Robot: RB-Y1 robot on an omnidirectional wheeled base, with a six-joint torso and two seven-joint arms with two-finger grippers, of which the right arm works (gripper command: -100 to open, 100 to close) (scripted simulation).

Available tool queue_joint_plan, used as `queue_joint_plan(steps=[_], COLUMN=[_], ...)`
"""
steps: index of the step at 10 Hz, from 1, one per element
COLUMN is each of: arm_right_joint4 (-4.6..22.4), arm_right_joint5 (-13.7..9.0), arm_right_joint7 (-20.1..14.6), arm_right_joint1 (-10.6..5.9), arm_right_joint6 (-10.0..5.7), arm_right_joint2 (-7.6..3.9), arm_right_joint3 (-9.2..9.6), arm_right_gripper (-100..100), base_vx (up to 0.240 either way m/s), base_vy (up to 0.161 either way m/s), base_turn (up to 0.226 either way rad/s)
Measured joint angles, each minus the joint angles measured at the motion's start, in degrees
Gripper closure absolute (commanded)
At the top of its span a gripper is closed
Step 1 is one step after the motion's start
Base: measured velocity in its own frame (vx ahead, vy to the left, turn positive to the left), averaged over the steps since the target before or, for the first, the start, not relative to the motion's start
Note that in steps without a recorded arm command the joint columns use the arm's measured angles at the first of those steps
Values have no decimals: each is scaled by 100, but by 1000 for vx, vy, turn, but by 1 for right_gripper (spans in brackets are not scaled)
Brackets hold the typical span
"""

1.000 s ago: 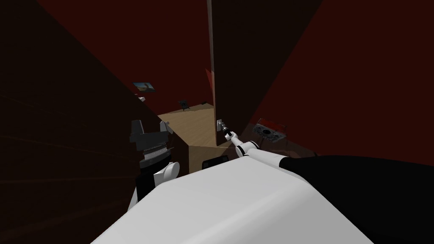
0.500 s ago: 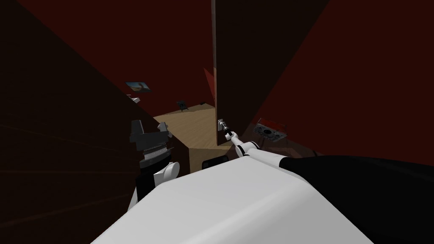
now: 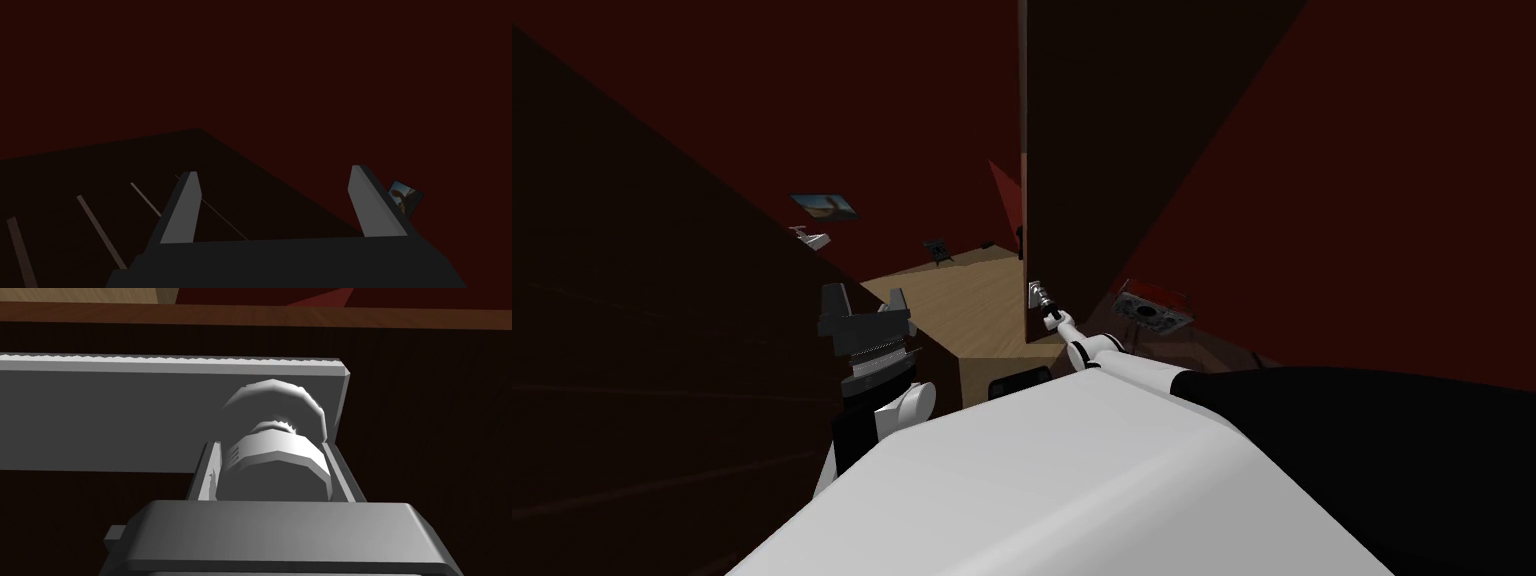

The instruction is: Push the door open

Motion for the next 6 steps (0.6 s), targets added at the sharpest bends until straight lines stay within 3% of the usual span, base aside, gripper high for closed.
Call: queue_joint_plan(steps=[2,4,6], arm_right_joint4=[-151,-204,-218], arm_right_joint5=[-24,-52,-57], arm_right_joint7=[50,115,186], arm_right_joint1=[60,101,149], arm_right_joint6=[81,144,185], arm_right_joint2=[22,28,73], arm_right_joint3=[-45,-98,-142], arm_right_gripper=[100,100,100], base_vx=[136,90,187], base_vy=[111,17,18], base_turn=[-68,-56,-52])
